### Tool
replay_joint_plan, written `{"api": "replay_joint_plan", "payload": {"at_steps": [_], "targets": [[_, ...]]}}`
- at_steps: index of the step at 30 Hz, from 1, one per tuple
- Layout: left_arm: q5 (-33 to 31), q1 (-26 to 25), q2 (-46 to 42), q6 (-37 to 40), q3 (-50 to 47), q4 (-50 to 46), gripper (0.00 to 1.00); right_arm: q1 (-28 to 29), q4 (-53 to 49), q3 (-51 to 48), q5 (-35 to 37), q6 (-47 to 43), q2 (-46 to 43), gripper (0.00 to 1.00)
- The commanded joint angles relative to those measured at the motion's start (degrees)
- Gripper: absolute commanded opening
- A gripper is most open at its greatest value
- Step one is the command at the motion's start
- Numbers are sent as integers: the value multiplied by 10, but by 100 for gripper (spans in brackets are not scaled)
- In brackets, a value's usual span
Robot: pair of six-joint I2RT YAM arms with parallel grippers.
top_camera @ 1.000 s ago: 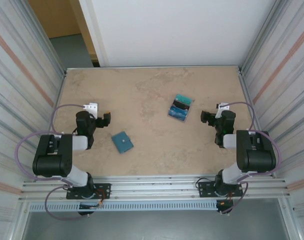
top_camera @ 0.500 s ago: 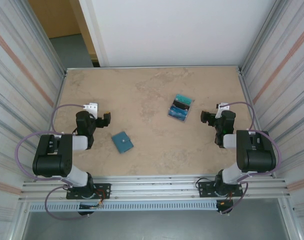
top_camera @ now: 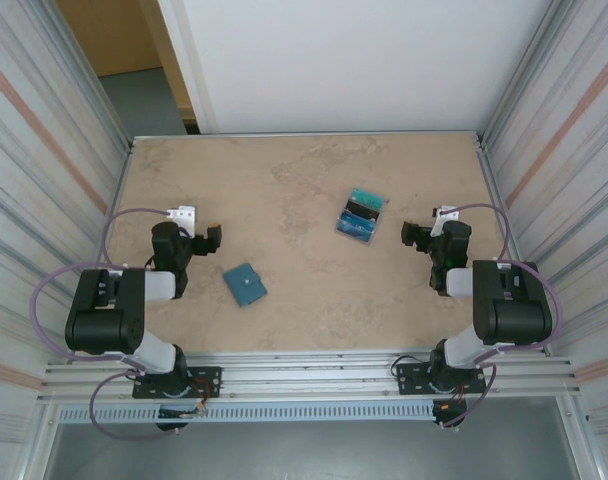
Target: Take the credit cards out of the card holder
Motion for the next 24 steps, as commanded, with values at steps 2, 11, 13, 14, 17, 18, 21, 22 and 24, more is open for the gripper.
{"api": "replay_joint_plan", "payload": {"at_steps": [2,11,13,14,17,18,21,22,24], "targets": [[3,-1,-3,-5,2,7,99,2,-2,14,5,-1,2,99],[-11,-2,-26,-12,19,-38,99,1,1,14,4,-1,0,99],[-20,-2,-37,-15,20,-49,99,0,-21,22,10,3,-5,99],[-26,-1,-44,-17,22,-57,99,-2,-29,25,7,3,-8,99],[-41,-2,-68,-23,26,-86,99,-6,-39,29,6,7,-13,99],[-51,-2,-75,-28,29,-98,99,-6,-42,30,9,9,-15,99],[-76,-2,-111,-49,45,-163,99,-6,-64,33,15,12,-35,99],[-82,-1,-127,-63,52,-191,99,-6,-78,35,20,14,-45,99],[-89,-1,-158,-101,65,-247,99,-6,-109,39,27,20,-69,99]]}}
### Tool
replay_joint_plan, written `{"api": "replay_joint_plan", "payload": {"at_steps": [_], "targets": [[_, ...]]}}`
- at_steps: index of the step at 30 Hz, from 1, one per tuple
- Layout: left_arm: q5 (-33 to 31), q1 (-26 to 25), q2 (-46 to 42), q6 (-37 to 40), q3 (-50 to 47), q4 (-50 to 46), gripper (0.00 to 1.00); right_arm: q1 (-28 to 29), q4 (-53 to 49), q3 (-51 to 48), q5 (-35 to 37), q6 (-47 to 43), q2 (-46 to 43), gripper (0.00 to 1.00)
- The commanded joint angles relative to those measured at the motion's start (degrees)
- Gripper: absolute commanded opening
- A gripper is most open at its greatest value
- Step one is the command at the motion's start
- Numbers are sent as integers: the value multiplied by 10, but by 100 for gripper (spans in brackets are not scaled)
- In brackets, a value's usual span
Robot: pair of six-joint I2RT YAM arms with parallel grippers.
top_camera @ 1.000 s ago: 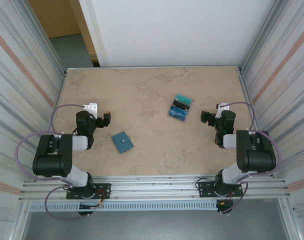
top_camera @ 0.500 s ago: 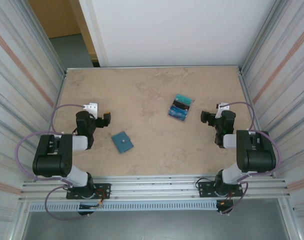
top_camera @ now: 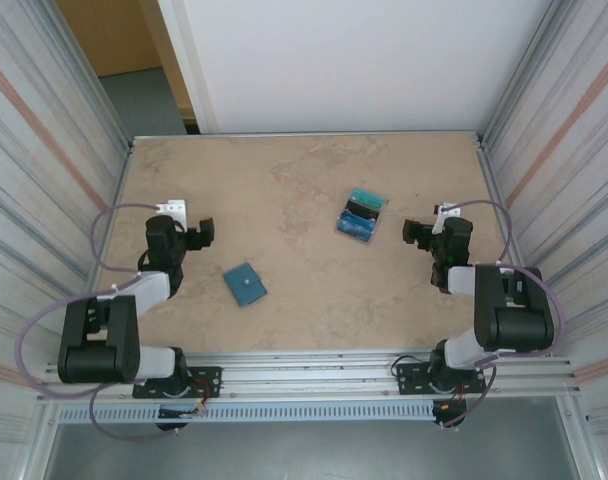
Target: Take the credit cards out of the card holder
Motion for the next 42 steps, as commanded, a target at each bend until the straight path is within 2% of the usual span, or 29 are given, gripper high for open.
{"api": "replay_joint_plan", "payload": {"at_steps": [1,3,6,10,17,19,23,27,30,34,38,42], "targets": [[-27,-1,-57,-67,35,-110,99,-4,-56,21,24,20,-46,99],[-32,-13,-84,-90,40,-145,99,-3,-84,24,36,30,-69,99],[-102,-61,-126,-121,42,-203,99,-2,-153,49,52,53,-97,99],[-147,-116,-176,-207,47,-305,99,6,-228,82,62,72,-119,99],[-274,-299,-256,-322,43,-473,99,54,-296,93,112,87,-172,99],[-284,-341,-261,-372,42,-513,99,70,-319,93,132,98,-193,99],[-284,-415,-248,-443,34,-527,99,84,-385,102,153,130,-234,99],[-316,-481,-212,-538,34,-561,99,103,-436,101,167,145,-276,99],[-317,-500,-183,-569,32,-563,99,120,-462,101,172,147,-310,99],[-298,-500,-135,-570,50,-568,99,134,-484,99,178,149,-339,99],[-289,-500,-91,-610,61,-581,99,141,-491,93,176,159,-358,99],[-269,-499,-42,-595,80,-553,99,150,-488,82,176,158,-372,99]]}}
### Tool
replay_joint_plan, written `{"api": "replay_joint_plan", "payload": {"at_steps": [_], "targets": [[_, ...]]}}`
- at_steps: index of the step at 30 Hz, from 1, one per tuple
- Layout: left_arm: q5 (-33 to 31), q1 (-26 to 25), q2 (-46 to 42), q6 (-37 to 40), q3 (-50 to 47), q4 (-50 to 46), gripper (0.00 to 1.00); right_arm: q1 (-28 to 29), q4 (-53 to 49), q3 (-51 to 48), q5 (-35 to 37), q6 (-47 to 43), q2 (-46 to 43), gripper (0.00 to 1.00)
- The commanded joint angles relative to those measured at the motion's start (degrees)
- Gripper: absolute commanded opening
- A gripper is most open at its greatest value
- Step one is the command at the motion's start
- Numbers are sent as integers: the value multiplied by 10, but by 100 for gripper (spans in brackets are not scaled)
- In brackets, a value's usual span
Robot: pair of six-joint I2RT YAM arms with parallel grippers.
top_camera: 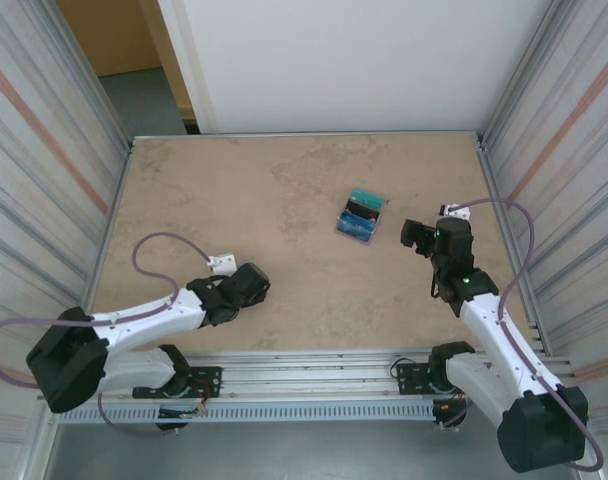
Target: Take the credit cards out of the card holder
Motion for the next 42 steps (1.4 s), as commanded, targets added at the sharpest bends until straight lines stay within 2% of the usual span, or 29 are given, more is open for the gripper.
{"api": "replay_joint_plan", "payload": {"at_steps": [1,11,16,32,36,40,42], "targets": [[5,-1,33,-9,31,8,99,8,-10,-2,13,13,-16,99],[23,5,132,2,88,-3,99,14,-22,-1,14,1,-21,99],[26,13,151,-7,96,-22,99,15,-24,-7,17,-2,-32,99],[60,36,208,24,104,7,99,15,-27,-9,22,1,-29,99],[59,36,202,32,102,6,92,15,-29,-7,24,11,-31,99],[57,36,194,45,101,12,80,16,-36,-6,32,22,-38,99],[56,36,190,48,98,19,79,16,-39,-6,33,25,-44,99]]}}
